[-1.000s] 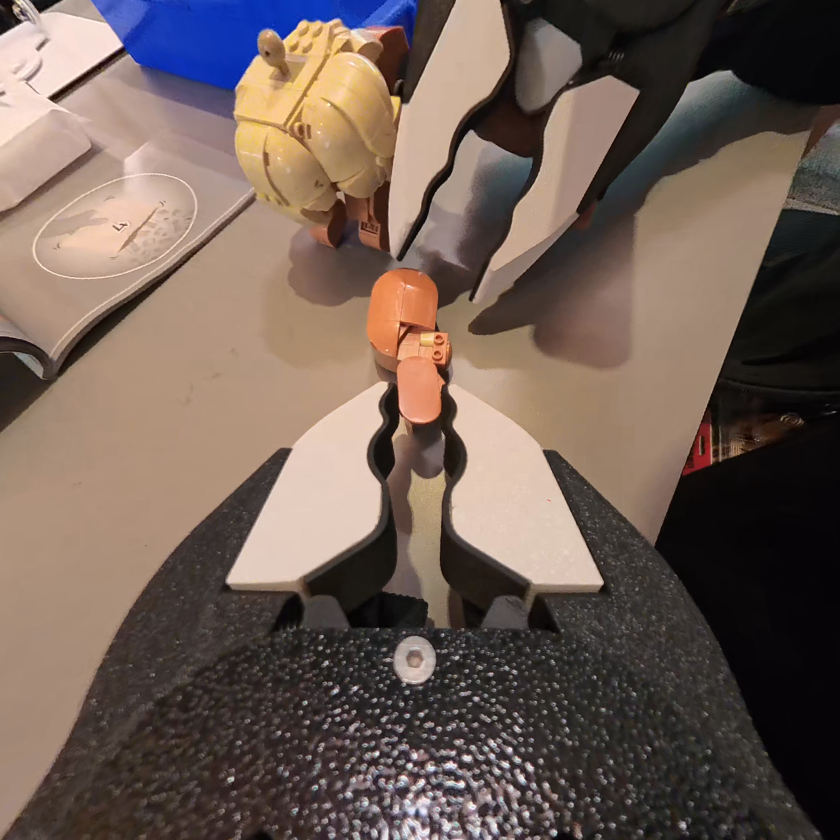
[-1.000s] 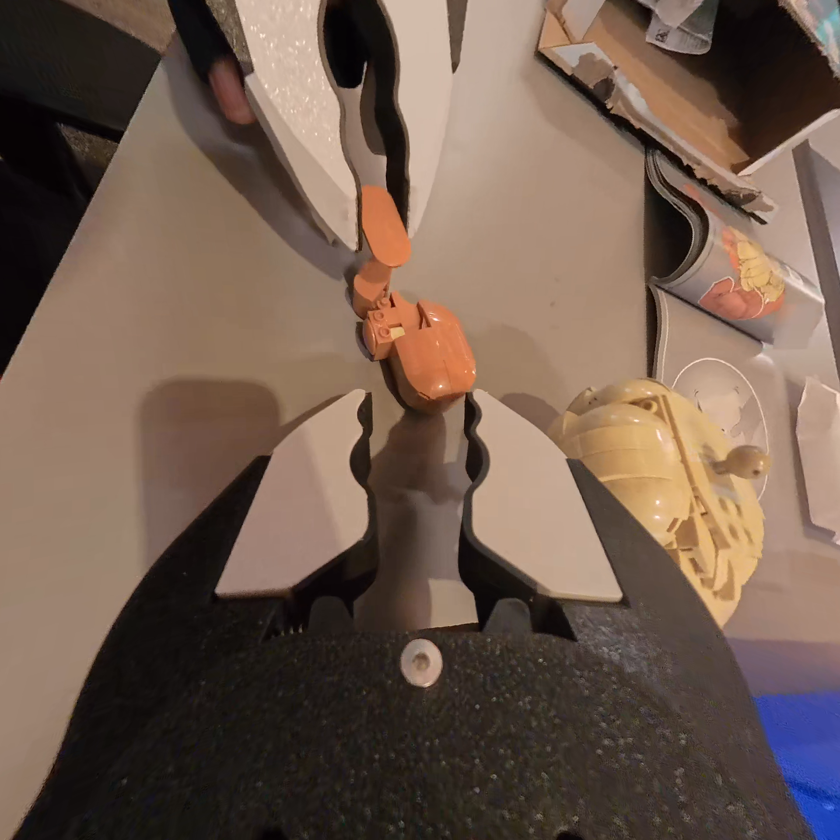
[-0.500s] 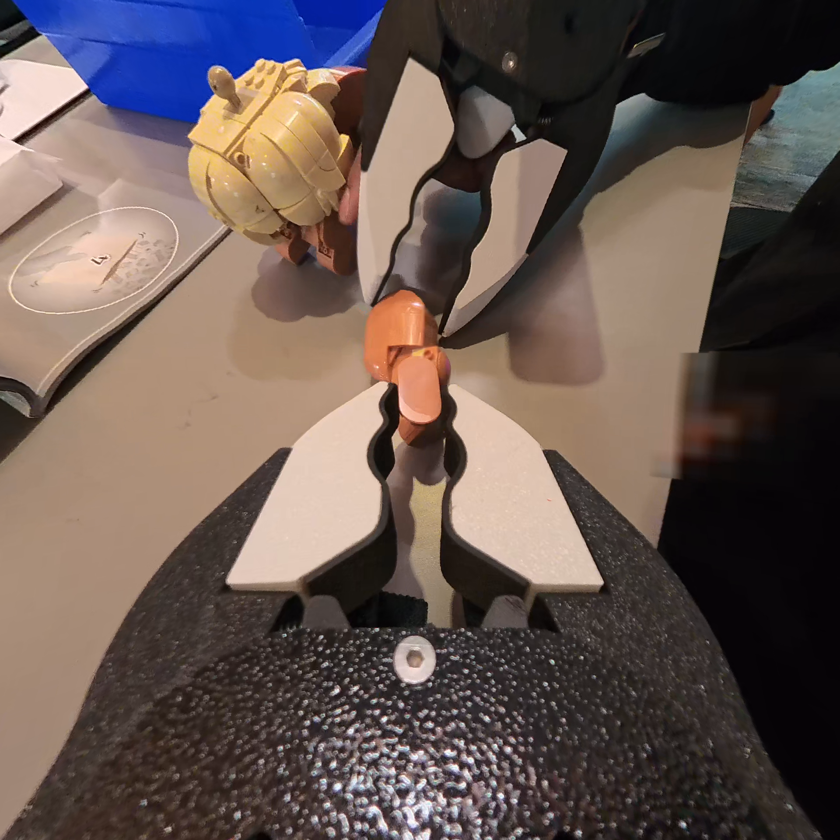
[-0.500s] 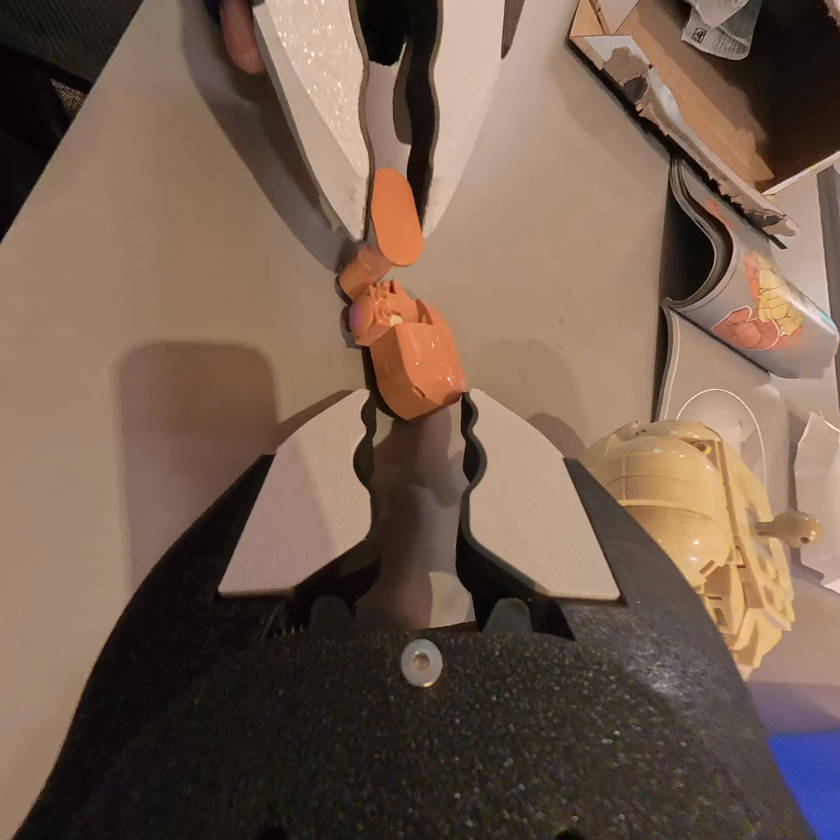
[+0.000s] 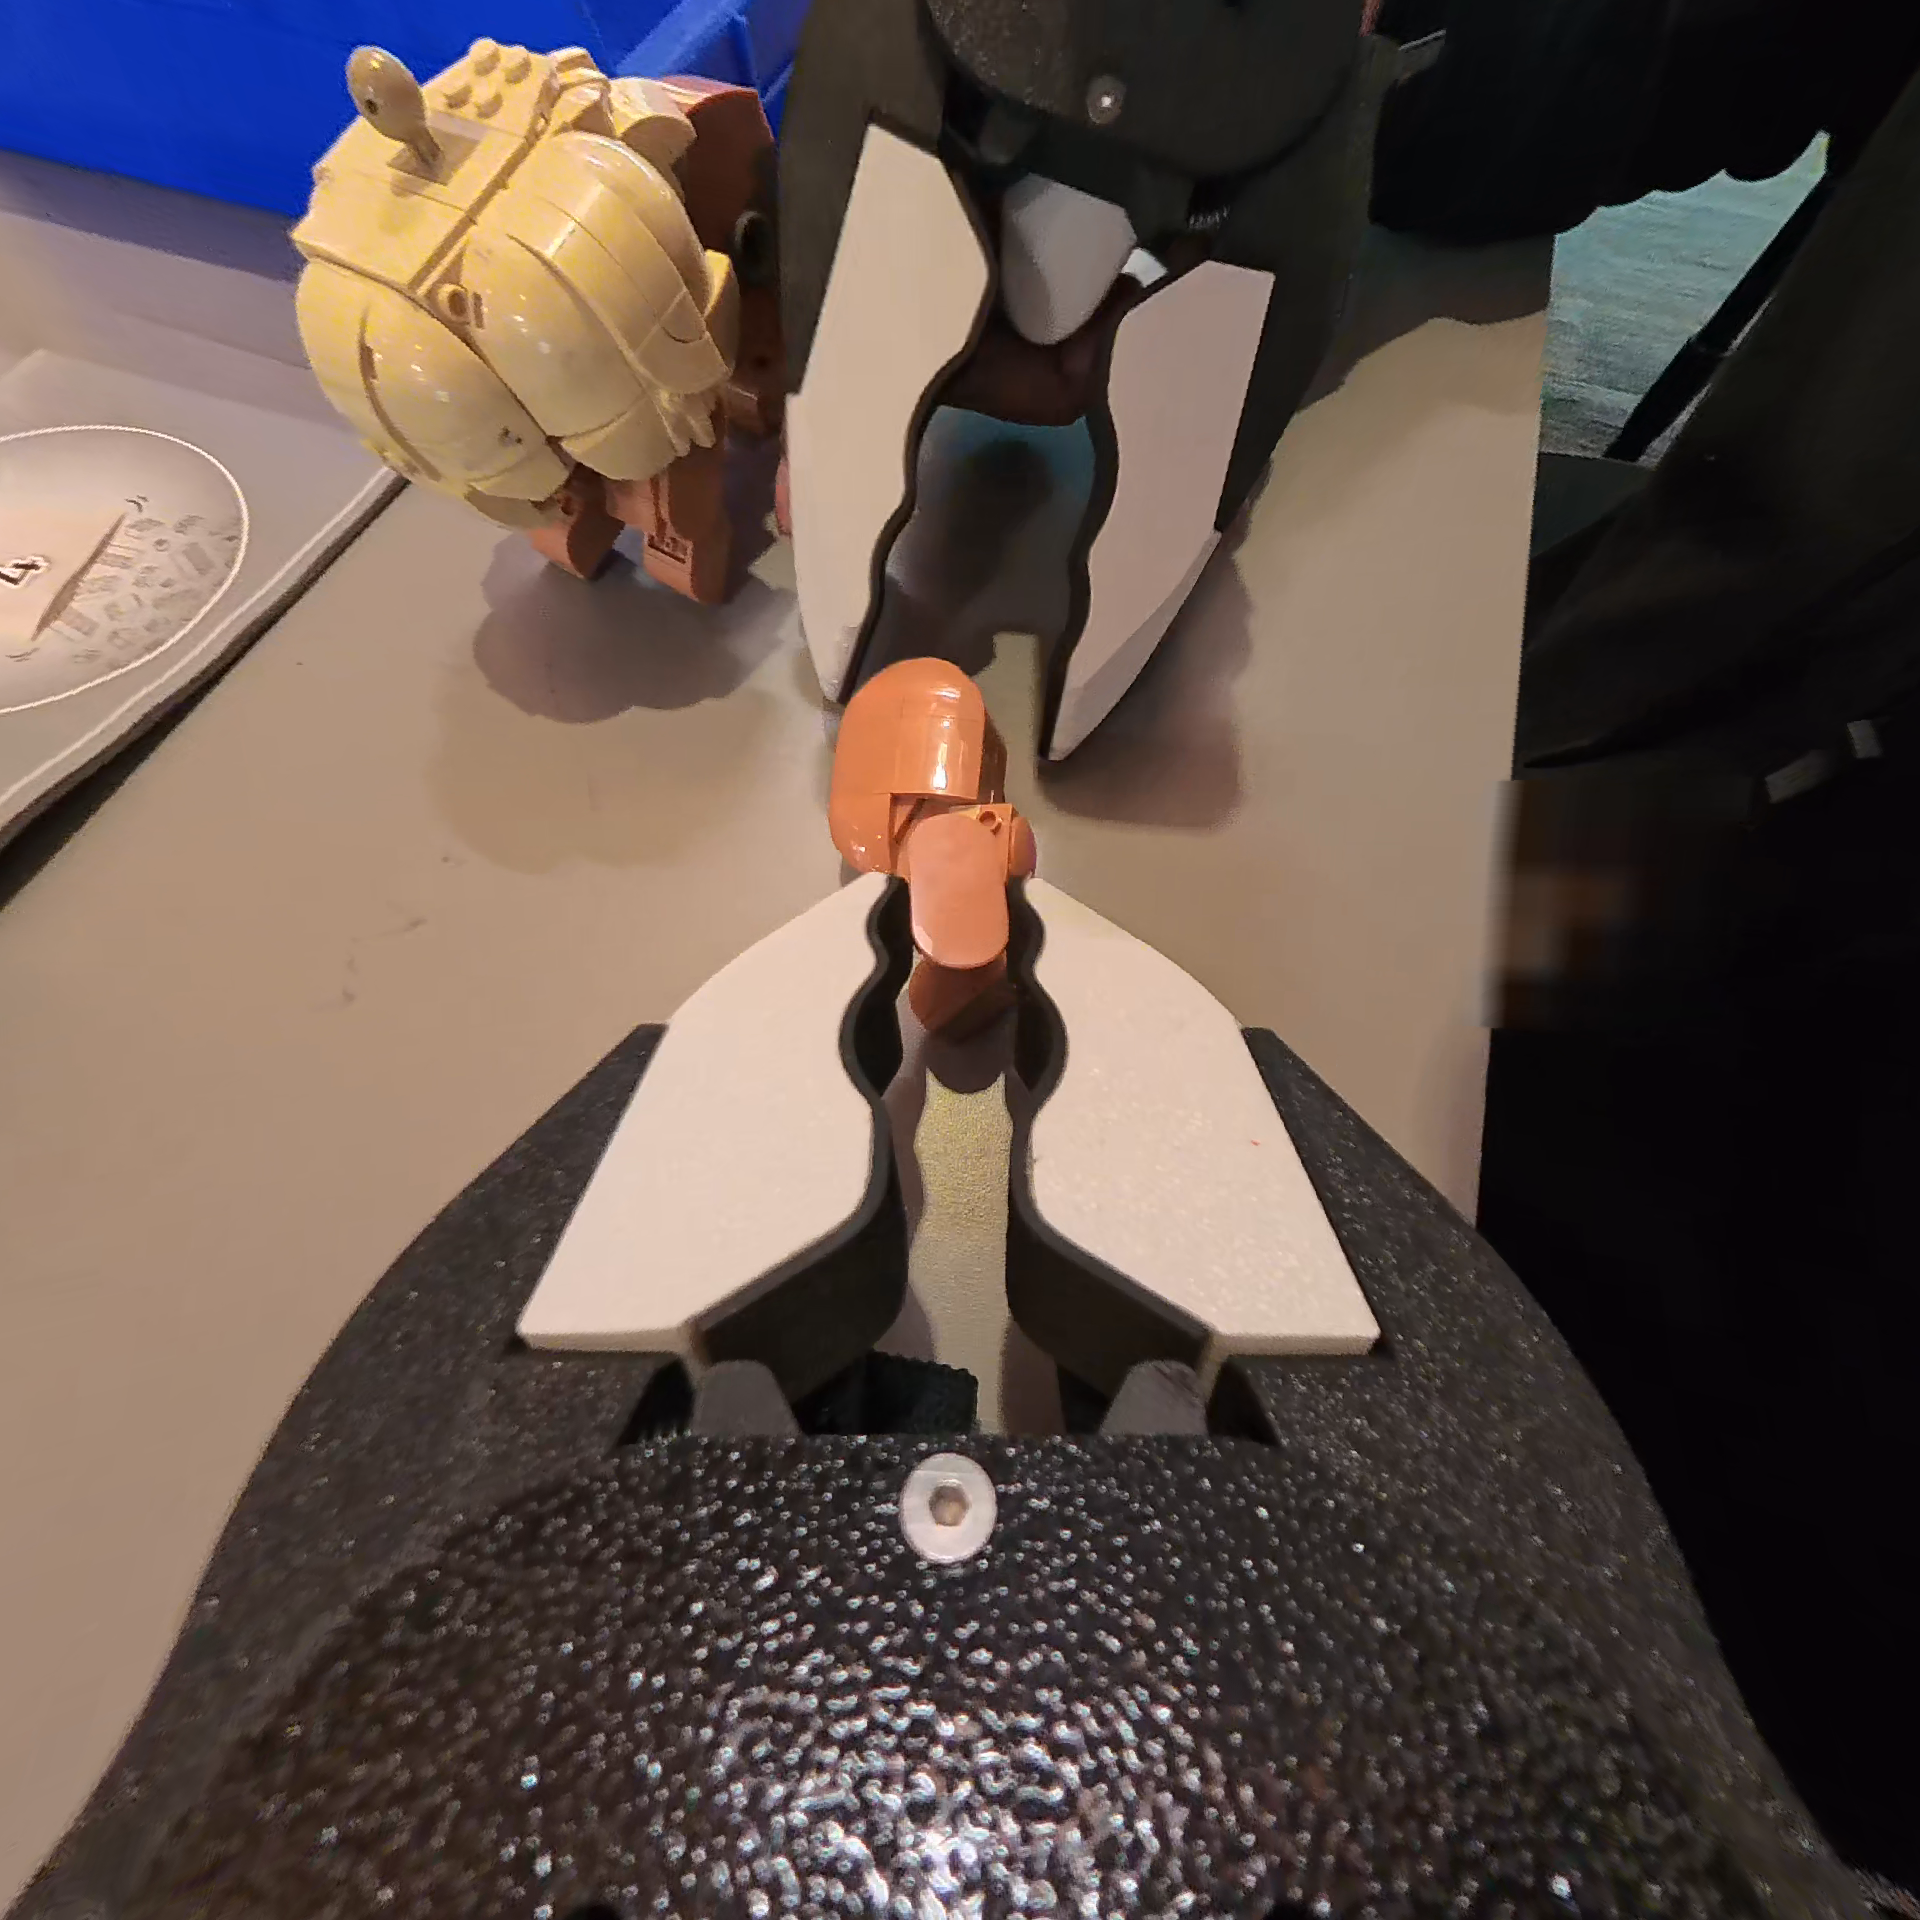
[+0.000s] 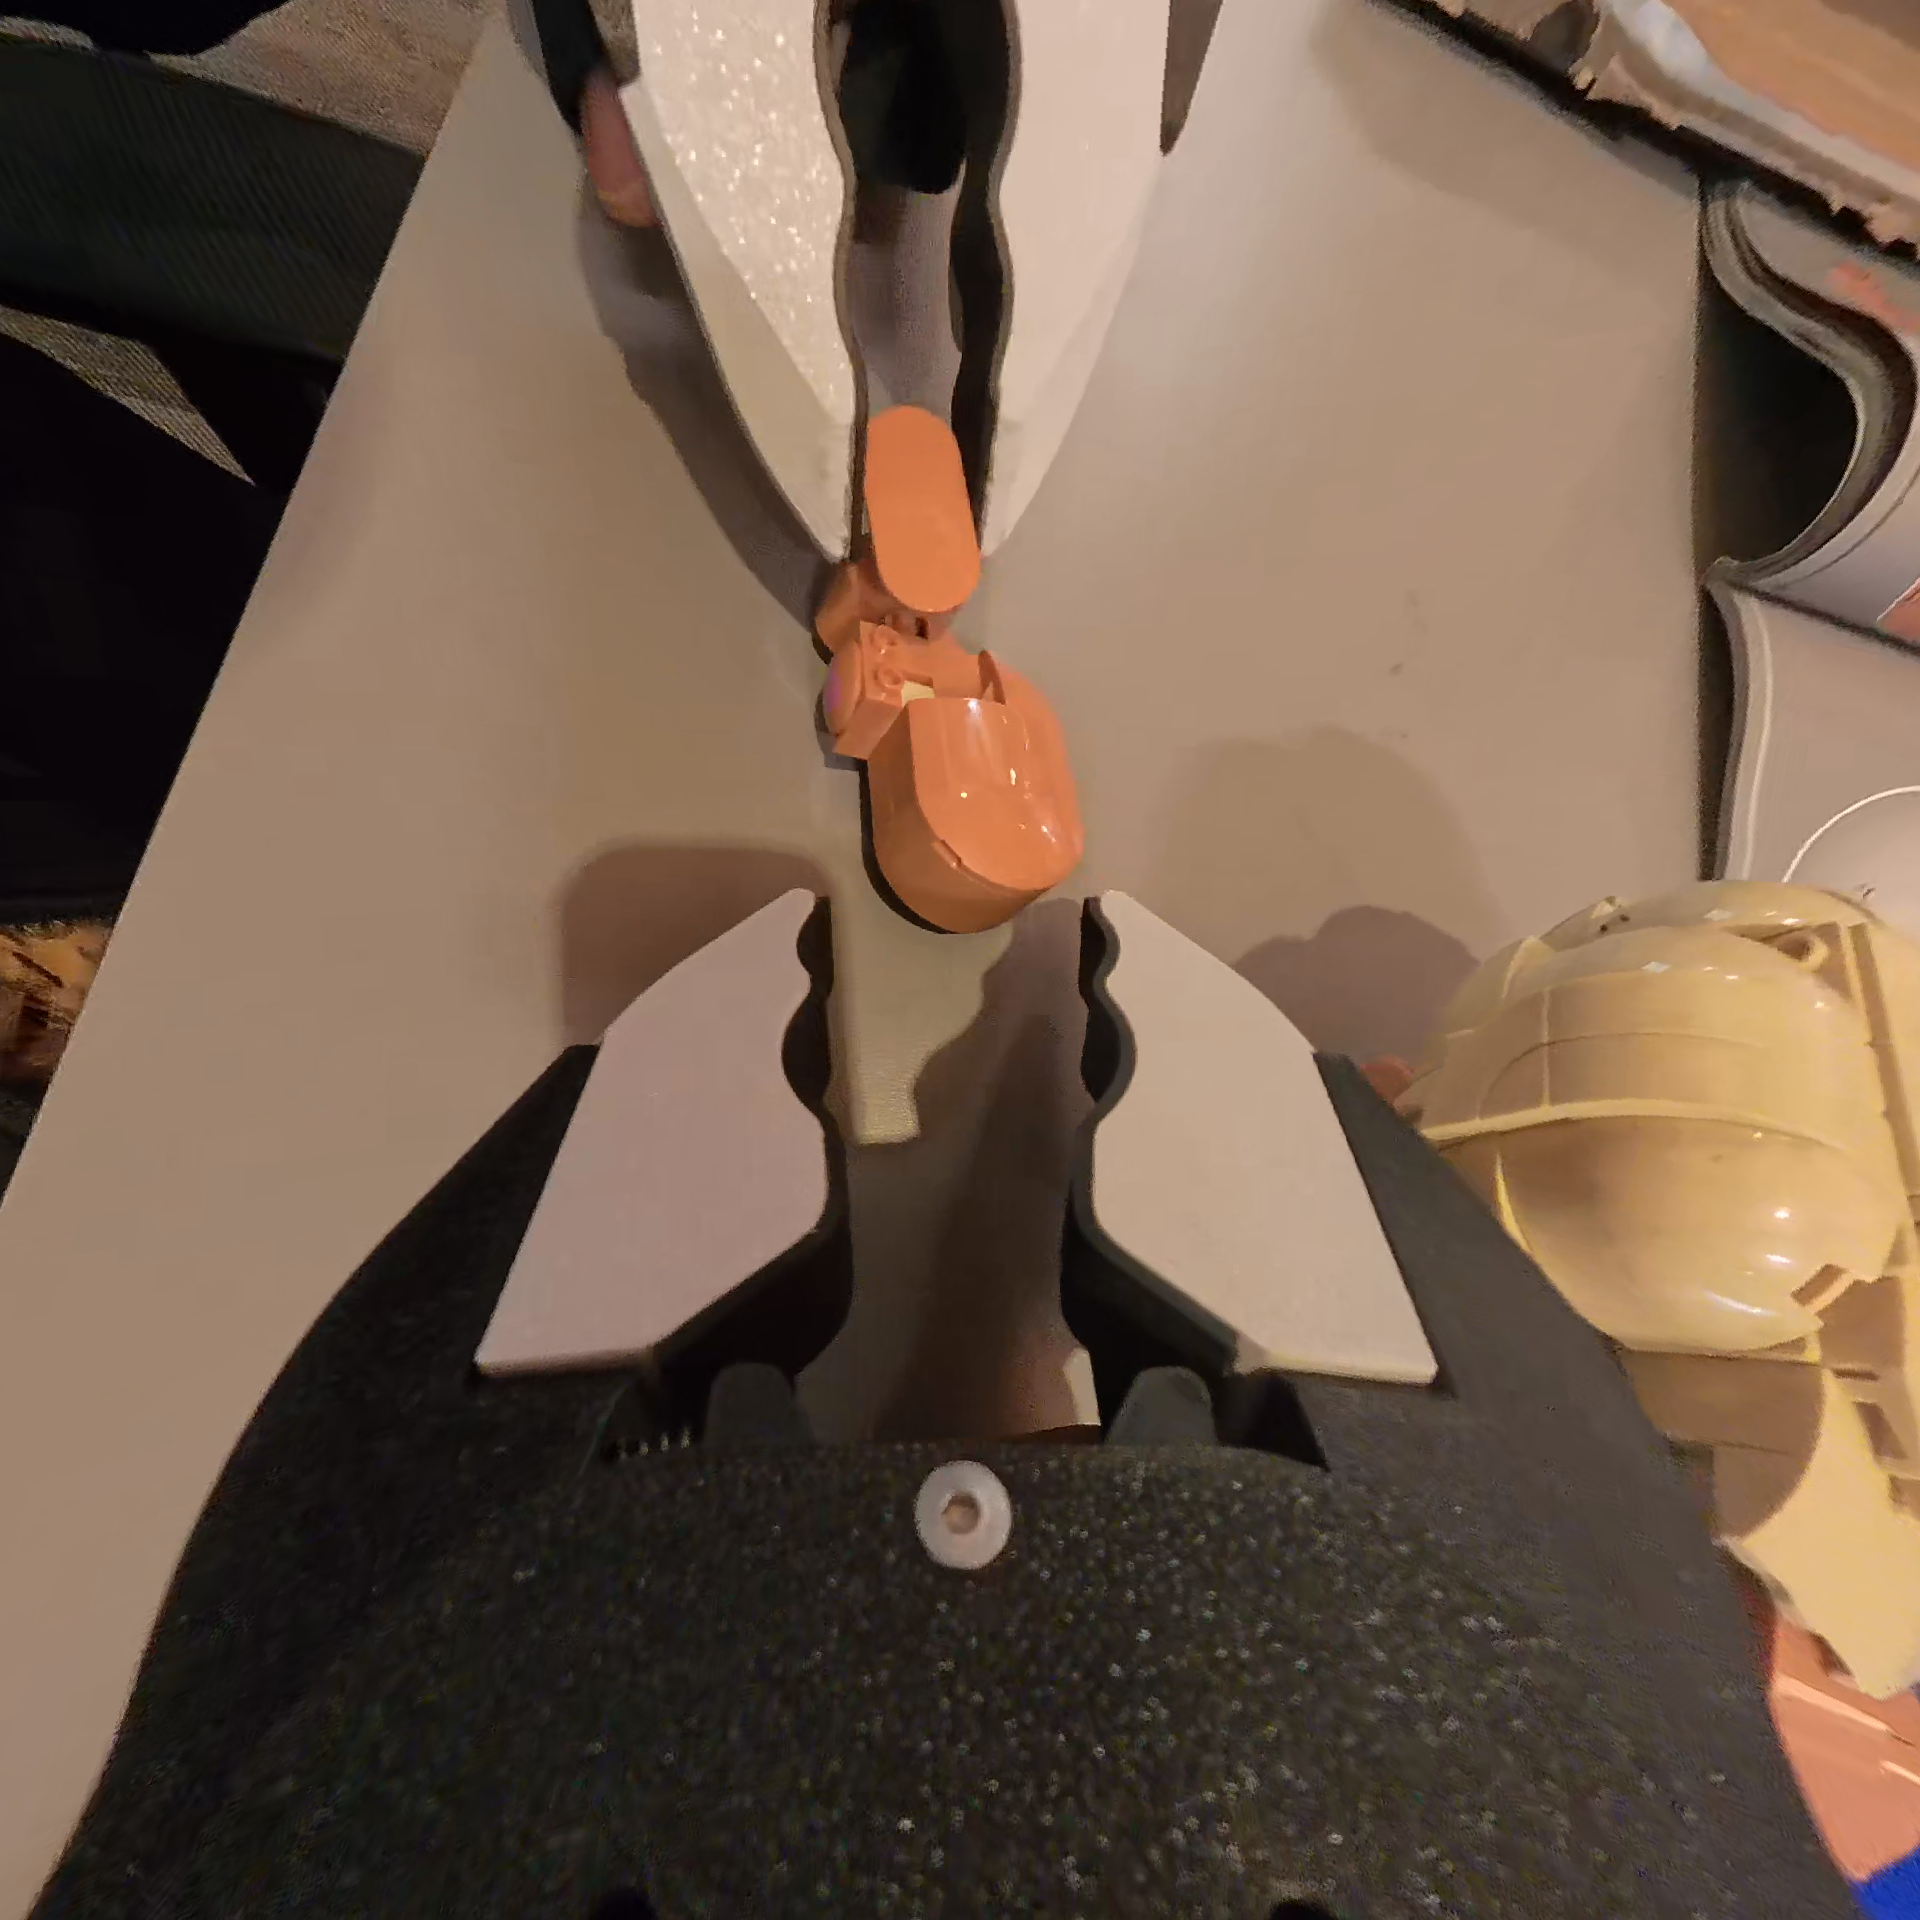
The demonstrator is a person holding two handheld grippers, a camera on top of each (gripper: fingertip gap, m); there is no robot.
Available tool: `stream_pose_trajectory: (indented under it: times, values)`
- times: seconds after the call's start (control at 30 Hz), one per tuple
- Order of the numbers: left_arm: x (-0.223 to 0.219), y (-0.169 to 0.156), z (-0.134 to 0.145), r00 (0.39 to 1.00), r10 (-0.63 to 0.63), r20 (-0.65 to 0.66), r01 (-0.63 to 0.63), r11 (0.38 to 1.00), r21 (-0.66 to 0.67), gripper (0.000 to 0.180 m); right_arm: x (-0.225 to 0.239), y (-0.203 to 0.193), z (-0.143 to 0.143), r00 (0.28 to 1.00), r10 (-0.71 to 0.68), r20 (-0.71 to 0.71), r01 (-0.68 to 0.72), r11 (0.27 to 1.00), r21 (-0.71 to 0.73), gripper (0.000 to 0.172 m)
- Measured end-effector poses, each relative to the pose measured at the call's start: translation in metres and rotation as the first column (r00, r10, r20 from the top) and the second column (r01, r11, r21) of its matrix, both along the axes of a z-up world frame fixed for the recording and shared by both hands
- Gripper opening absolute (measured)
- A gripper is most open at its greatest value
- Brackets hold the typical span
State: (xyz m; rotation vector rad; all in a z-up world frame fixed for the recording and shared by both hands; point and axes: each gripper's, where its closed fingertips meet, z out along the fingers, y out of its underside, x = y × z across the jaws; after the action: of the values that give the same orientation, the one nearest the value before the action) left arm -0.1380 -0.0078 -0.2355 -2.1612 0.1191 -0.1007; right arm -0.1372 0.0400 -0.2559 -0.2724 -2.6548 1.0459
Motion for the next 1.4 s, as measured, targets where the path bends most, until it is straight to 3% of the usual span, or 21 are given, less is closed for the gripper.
stream_pose_trajectory:
  times: [0.4, 0.5, 0.57, 1.4]
  values:
    - [0.002, 0.001, -0.010, 0.999, -0.054, 0.006, 0.054, 0.997, -0.063, 0.017, -0.002, -0.012, -0.003, 0.993, -0.007, 0.115, 0.011, 0.999, -0.036, 0.050]
    - [0.005, 0.001, -0.013, 0.997, -0.074, 0.004, 0.074, 0.994, -0.082, 0.017, 0.001, -0.017, 0.000, 0.991, 0.005, 0.134, 0.004, 0.998, -0.065, 0.043]
    - [0.007, 0.001, -0.013, 0.996, -0.089, 0.001, 0.089, 0.992, -0.088, 0.017, 0.002, -0.018, 0.000, 0.991, 0.013, 0.133, -0.003, 0.997, -0.074, 0.036]
    - [0.009, 0.002, -0.017, 0.988, -0.126, -0.092, 0.116, 0.987, -0.111, 0.018, 0.005, -0.015, 0.000, 0.991, 0.021, 0.133, -0.009, 0.996, -0.086, 0.036]
